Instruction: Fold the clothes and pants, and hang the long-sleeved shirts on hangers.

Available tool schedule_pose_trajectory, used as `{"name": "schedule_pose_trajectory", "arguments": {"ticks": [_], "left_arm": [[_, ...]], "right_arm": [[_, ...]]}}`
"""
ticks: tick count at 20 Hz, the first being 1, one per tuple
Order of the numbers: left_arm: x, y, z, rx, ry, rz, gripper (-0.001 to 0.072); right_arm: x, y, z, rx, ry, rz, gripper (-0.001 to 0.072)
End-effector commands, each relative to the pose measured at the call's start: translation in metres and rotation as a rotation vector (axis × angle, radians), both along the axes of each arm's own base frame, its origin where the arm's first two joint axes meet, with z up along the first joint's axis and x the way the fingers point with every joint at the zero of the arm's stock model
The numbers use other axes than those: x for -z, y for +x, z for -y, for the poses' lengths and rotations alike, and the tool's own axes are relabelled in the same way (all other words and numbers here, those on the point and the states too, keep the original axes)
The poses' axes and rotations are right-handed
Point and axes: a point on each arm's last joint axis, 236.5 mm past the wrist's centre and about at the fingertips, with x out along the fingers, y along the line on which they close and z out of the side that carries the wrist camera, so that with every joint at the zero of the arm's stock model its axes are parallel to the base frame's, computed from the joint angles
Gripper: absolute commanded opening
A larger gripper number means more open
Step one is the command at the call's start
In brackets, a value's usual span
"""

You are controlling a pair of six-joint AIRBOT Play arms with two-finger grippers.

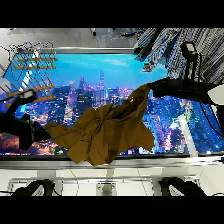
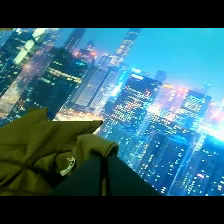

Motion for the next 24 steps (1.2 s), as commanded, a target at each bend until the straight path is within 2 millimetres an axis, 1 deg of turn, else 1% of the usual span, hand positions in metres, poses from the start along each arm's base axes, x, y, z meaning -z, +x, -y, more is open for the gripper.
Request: {"name": "schedule_pose_trajectory", "arguments": {"ticks": [1,3,5,6,8,10,12,13,14,16,18,21,24], "left_arm": [[0.020,-0.004,0.011,0.093,0.046,-0.079,0.0022],[0.028,-0.004,0.019,0.132,0.045,-0.116,0.0022],[0.034,-0.005,0.026,0.172,0.045,-0.132,0.0022],[0.036,-0.001,0.029,0.182,0.044,-0.113,0.0022],[0.037,0.024,0.036,0.136,0.038,-0.020,0.0023],[0.036,0.044,0.039,0.092,0.035,0.053,0.0022],[0.037,0.053,0.036,0.070,0.048,0.084,0.0022],[0.040,0.055,0.030,0.064,0.072,0.087,0.0023],[0.044,0.055,0.021,0.048,0.113,0.081,0.0023],[0.050,0.052,0.006,0.010,0.180,0.051,0.0023],[0.047,0.040,0.001,0.021,0.186,0.019,0.0022],[0.035,0.030,-0.004,-0.003,0.200,0.036,0.0022],[0.023,0.025,-0.004,-0.009,0.198,0.086,0.0023]], "right_arm": [[0.000,-0.010,-0.011,-0.067,0.010,-0.010,0.0027],[0.003,-0.014,-0.014,-0.089,0.006,-0.022,0.0027],[0.000,-0.021,-0.024,-0.139,0.022,-0.020,0.0027],[-0.002,-0.023,-0.030,-0.155,0.030,-0.016,0.0027],[-0.002,-0.034,-0.051,-0.220,0.026,-0.011,0.0027],[-0.003,-0.050,-0.079,-0.301,0.033,-0.012,0.0027],[-0.005,-0.067,-0.105,-0.374,0.042,-0.011,0.0025],[-0.006,-0.072,-0.112,-0.394,0.040,-0.008,0.0028],[-0.004,-0.072,-0.113,-0.397,0.030,-0.006,0.0029],[0.002,-0.064,-0.102,-0.349,-0.001,-0.019,0.0029],[0.006,-0.052,-0.088,-0.278,-0.020,-0.028,0.0029],[-0.001,-0.034,-0.074,-0.186,0.016,-0.011,0.0029],[-0.001,-0.034,-0.072,-0.181,0.016,-0.015,0.0029]]}}
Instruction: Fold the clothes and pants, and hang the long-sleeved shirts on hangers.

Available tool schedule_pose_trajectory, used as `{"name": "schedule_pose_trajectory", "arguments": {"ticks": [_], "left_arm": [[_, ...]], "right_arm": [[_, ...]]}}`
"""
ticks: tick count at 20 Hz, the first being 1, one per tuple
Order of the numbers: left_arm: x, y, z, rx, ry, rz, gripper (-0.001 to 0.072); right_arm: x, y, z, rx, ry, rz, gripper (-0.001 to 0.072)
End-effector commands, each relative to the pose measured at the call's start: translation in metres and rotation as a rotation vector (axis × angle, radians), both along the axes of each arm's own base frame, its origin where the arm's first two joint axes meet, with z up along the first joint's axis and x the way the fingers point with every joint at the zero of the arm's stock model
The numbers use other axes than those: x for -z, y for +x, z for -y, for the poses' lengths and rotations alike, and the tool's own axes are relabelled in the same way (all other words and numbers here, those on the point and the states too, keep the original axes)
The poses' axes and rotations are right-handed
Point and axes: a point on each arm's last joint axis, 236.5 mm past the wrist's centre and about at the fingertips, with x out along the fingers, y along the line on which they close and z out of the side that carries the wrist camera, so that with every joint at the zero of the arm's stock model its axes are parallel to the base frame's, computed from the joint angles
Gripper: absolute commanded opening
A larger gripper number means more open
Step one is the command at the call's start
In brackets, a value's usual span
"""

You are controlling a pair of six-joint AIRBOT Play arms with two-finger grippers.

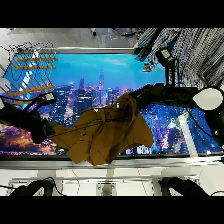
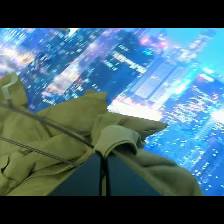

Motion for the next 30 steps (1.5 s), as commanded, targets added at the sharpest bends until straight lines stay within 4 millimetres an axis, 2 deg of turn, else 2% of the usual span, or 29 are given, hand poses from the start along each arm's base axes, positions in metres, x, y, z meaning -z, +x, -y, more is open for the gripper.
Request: {"name": "schedule_pose_trajectory", "arguments": {"ticks": [1,5,10,13,18,22,25,26,28,29,30], "left_arm": [[-0.010,-0.007,-0.004,-0.012,0.014,0.036,0.0022],[-0.017,-0.007,0.003,-0.007,-0.019,0.056,0.0023],[-0.034,0.010,0.046,0.037,-0.219,0.106,0.0022],[-0.015,0.018,0.055,0.058,-0.208,0.055,0.0023],[0.004,0.049,0.078,0.080,-0.226,0.100,0.0023],[0.003,0.066,0.100,0.117,-0.329,0.143,0.0023],[-0.002,0.073,0.116,0.162,-0.417,0.191,0.0023],[-0.003,0.072,0.122,0.187,-0.447,0.202,0.0023],[0.005,0.069,0.126,0.198,-0.475,0.204,0.0023],[0.011,0.065,0.127,0.205,-0.484,0.195,0.0023],[0.016,0.061,0.128,0.214,-0.496,0.188,0.0023]], "right_arm": [[-0.001,0.006,0.006,0.035,0.004,0.002,0.0029],[-0.003,0.003,0.003,0.026,0.021,-0.008,0.0027],[-0.011,-0.015,-0.017,-0.050,0.108,-0.057,0.0027],[-0.017,-0.029,-0.030,-0.109,0.154,-0.084,0.0026],[-0.036,-0.058,-0.068,-0.242,0.234,-0.075,0.0026],[-0.040,-0.083,-0.091,-0.327,0.260,-0.095,0.0026],[-0.031,-0.095,-0.095,-0.378,0.206,-0.095,0.0030],[-0.024,-0.096,-0.092,-0.382,0.174,-0.096,0.0071],[-0.010,-0.088,-0.076,-0.360,0.068,-0.060,0.0408],[-0.009,-0.076,-0.060,-0.337,-0.024,0.019,0.0502],[-0.016,-0.062,-0.043,-0.306,-0.106,0.104,0.0500]]}}
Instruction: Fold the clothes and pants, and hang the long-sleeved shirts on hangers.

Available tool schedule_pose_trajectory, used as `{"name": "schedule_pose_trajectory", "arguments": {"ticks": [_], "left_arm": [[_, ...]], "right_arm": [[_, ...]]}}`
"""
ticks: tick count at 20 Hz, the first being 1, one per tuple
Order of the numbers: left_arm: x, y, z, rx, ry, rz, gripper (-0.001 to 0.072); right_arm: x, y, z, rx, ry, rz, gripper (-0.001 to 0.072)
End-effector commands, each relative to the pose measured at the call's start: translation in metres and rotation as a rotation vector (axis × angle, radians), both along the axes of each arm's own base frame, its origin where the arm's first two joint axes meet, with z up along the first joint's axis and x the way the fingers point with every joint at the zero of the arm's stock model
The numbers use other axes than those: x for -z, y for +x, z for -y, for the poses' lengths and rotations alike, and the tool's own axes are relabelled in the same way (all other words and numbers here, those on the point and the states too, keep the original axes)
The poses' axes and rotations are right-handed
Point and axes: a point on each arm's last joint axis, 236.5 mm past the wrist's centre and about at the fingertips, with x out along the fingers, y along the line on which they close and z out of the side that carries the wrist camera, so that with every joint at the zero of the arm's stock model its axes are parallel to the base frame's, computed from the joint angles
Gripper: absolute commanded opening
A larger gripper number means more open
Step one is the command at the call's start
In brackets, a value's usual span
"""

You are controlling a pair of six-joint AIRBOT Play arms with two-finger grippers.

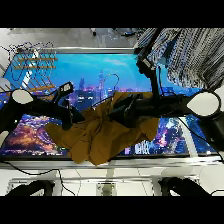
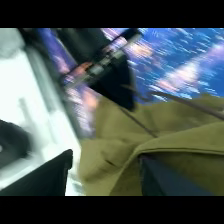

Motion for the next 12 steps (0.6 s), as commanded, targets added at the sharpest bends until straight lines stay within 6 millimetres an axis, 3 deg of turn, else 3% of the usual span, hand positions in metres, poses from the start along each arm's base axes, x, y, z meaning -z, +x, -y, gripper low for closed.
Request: {"name": "schedule_pose_trajectory", "arguments": {"ticks": [1,3,5,7,10,12], "left_arm": [[0.007,-0.007,0.012,0.044,-0.075,0.019,0.0023],[0.007,-0.010,0.016,0.060,-0.107,0.030,0.0023],[0.003,-0.010,0.019,0.071,-0.124,0.044,0.0023],[0.000,-0.010,0.021,0.071,-0.141,0.046,0.0023],[0.000,-0.010,0.021,0.072,-0.140,0.047,0.0023],[-0.001,-0.012,0.022,0.080,-0.145,0.041,0.0023]], "right_arm": [[-0.013,0.035,0.051,0.096,-0.208,0.263,0.0502],[-0.059,0.050,0.082,0.152,-0.260,0.459,0.0502],[-0.076,0.056,0.107,0.132,-0.361,0.593,0.0501],[-0.057,0.048,0.122,-0.002,-0.491,0.636,0.0500],[-0.012,0.043,0.128,-0.104,-0.541,0.467,0.0500],[0.012,0.057,0.124,-0.134,-0.539,0.398,0.0500]]}}
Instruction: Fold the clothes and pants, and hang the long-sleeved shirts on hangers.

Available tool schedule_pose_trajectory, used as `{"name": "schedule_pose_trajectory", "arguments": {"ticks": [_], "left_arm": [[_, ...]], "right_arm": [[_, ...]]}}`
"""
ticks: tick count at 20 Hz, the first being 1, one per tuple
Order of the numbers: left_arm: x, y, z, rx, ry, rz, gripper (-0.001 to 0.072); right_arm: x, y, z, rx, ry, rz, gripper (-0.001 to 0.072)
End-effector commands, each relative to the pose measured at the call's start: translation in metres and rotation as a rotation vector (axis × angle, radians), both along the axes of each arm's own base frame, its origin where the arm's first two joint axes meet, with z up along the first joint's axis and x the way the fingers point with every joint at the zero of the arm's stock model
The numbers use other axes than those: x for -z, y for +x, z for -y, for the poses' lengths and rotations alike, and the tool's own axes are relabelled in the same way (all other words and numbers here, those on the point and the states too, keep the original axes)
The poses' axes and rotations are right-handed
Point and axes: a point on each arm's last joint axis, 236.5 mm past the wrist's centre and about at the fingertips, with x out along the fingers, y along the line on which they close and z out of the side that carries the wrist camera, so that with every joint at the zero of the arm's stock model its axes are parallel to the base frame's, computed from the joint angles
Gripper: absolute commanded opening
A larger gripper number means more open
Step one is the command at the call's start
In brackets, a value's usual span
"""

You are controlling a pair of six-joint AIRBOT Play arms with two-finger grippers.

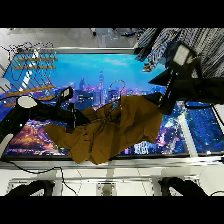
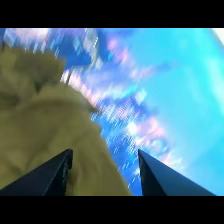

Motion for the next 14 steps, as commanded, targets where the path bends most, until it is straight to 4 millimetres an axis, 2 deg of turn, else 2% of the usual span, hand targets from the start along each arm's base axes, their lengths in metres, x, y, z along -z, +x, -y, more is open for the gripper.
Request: {"name": "schedule_pose_trajectory", "arguments": {"ticks": [1,4,8,9,10,11,12,14], "left_arm": [[-0.003,-0.006,0.003,0.025,-0.016,-0.007,0.0023],[-0.003,-0.010,0.003,0.039,-0.017,-0.015,0.0023],[-0.003,-0.010,0.003,0.039,-0.018,-0.015,0.0023],[-0.003,-0.010,0.003,0.039,-0.018,-0.015,0.0023],[-0.003,-0.010,0.003,0.039,-0.018,-0.015,0.0023],[-0.003,-0.010,0.003,0.039,-0.018,-0.015,0.0023],[-0.003,-0.010,0.003,0.039,-0.018,-0.015,0.0023],[-0.003,-0.010,0.003,0.038,-0.018,-0.015,0.0023]], "right_arm": [[0.040,0.011,-0.001,-0.071,-0.055,-0.117,0.0500],[0.061,0.014,-0.027,-0.151,0.003,-0.208,0.0500],[0.071,0.011,-0.052,-0.221,0.005,-0.214,0.0496],[0.075,0.009,-0.056,-0.235,0.002,-0.228,0.0472],[0.077,0.005,-0.060,-0.247,0.000,-0.242,0.0395],[0.077,0.003,-0.064,-0.250,-0.001,-0.246,0.0197],[0.076,0.002,-0.065,-0.241,0.004,-0.252,0.0031],[0.078,0.005,-0.058,-0.198,-0.019,-0.260,0.0030]]}}
